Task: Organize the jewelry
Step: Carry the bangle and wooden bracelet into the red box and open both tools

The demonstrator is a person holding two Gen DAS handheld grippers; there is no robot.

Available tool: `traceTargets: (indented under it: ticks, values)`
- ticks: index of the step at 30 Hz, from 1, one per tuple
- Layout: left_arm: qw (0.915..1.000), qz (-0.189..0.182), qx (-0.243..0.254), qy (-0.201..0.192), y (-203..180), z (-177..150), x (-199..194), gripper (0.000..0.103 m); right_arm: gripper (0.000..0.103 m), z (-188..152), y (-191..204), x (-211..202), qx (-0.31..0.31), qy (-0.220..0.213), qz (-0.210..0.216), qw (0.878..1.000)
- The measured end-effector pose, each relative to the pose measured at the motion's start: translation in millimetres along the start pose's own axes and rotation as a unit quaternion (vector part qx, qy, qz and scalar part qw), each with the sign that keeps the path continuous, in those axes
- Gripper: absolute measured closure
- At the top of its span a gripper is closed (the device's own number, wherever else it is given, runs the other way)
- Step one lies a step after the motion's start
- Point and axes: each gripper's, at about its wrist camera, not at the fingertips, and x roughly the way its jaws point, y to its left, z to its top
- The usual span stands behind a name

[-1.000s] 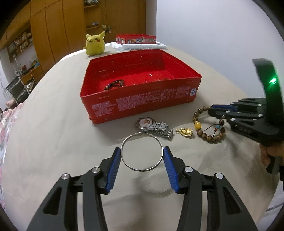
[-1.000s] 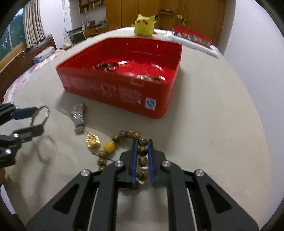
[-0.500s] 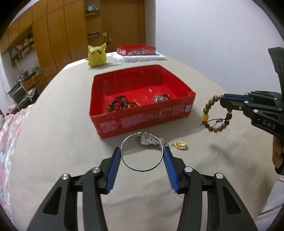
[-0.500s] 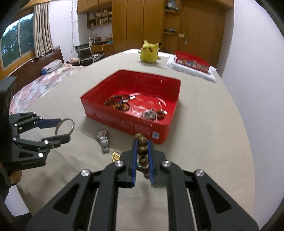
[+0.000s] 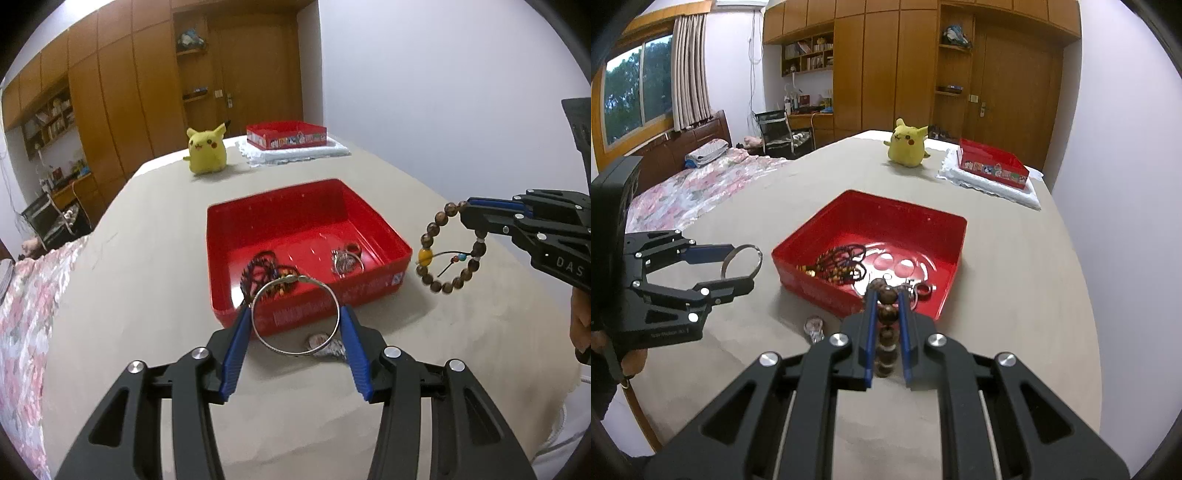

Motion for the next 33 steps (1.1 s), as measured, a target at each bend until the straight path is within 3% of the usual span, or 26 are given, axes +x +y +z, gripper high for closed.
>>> traceTargets:
  ticks: [10,16,33]
  values:
    - [1.0000,-0.001,-0.004,-0.006,21,36,23,0.054,0.094,35,-12,30,0.005,0.008,0.003,1.000]
    - [1.0000,0.003,-0.005,0.007,31,50,58,0.054,0.094,45,-24,65,0.014,0.028,0.003,0.999]
    - [0.9972,-0.011,-0.021,0.071,42,42,156,0.054,0.094,38,-42,171,0.037,0.094,0.019,0.995]
